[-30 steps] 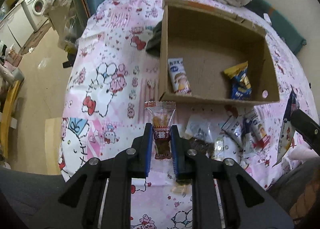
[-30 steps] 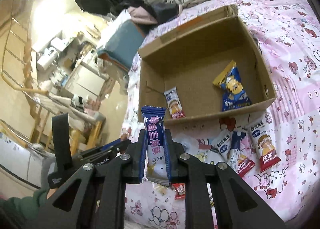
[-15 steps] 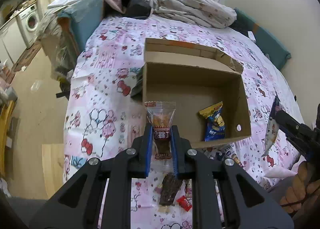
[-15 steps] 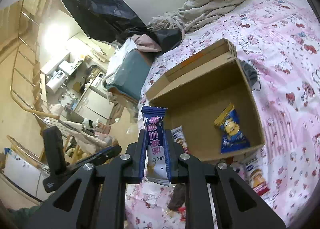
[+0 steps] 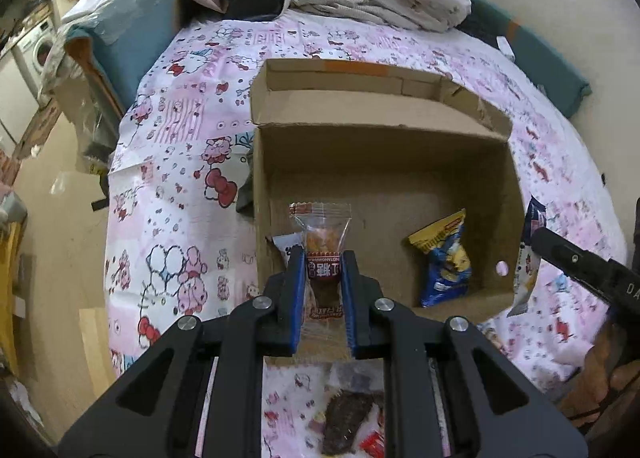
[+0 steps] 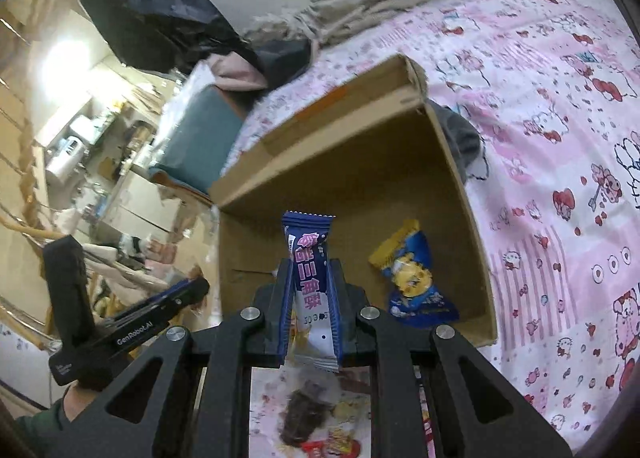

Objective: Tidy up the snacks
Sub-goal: 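Carry both snacks into the box and open both tools to drop them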

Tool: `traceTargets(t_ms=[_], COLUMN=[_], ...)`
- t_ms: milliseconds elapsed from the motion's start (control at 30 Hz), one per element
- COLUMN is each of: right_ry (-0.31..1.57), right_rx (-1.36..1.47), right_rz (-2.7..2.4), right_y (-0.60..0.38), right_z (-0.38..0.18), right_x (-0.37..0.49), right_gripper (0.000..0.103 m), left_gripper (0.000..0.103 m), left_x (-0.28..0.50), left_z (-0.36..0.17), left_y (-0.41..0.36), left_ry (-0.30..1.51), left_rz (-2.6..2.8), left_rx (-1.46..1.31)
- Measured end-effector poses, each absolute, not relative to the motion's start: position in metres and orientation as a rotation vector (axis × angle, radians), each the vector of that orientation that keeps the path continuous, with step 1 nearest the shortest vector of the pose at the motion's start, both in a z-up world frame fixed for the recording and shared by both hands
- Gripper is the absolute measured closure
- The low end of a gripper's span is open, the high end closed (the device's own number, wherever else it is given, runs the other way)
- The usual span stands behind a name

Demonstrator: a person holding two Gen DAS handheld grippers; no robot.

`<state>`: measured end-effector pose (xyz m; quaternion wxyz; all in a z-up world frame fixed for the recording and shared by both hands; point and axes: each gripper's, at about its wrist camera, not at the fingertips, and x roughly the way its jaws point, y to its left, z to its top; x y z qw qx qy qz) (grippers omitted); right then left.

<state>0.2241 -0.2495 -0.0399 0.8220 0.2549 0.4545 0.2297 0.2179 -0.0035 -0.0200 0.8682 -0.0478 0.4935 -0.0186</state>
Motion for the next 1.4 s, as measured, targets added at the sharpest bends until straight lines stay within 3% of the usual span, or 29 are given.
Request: traceTargets(t_ms=[367, 1033, 1067, 1133, 1200, 1267, 1333, 1400], right_ry=[1.009, 1.072, 1.073, 1.073, 1.069, 1.065, 1.050, 1.004], right_rx=[0.507, 0.399, 0.399, 0.403, 0.408, 0.412, 0.420, 0.425], right_rz=[0.407, 0.403, 0.404, 0.407, 0.405, 0.394, 0.379, 0.370], right_y=[-0.252, -0.230, -0.230, -0.230, -0.231, -0.233, -0.236, -0.239], right_z=[-0.067, -0.080, -0.081, -0.080, -0.079, -0.078, -0.076, -0.069], right_x=[0.228, 0.228, 0.229, 0.229, 0.229, 0.229, 0.228, 0.225], right_gripper=[0.086, 0.082, 0.082, 0.082, 0.081, 0.067, 0.017, 0.014], left_gripper=[0.089, 0.085, 0.082, 0.064, 0.033, 0.022, 0.022, 0.022], left_x=[0.236, 0.235, 0.235, 0.233, 0.231, 0.229, 0.229, 0.228], left_z=[-0.064, -0.075, -0.073, -0.071, -0.066, -0.062, -0.060, -0.058], left_y=[-0.017, -0.021, -0.022, -0.024, -0.023, -0.021, -0.021, -0.022], left_ry=[1.119, 1.142, 1.138, 1.127, 1.103, 1.083, 1.073, 1.064], left_rz=[-0.072, -0.061, -0.064, -0.061, -0.045, -0.042, -0.046, -0.048], left_rx=[-0.104, -0.083, -0.081, -0.067, -0.065, -0.077, -0.077, -0.069])
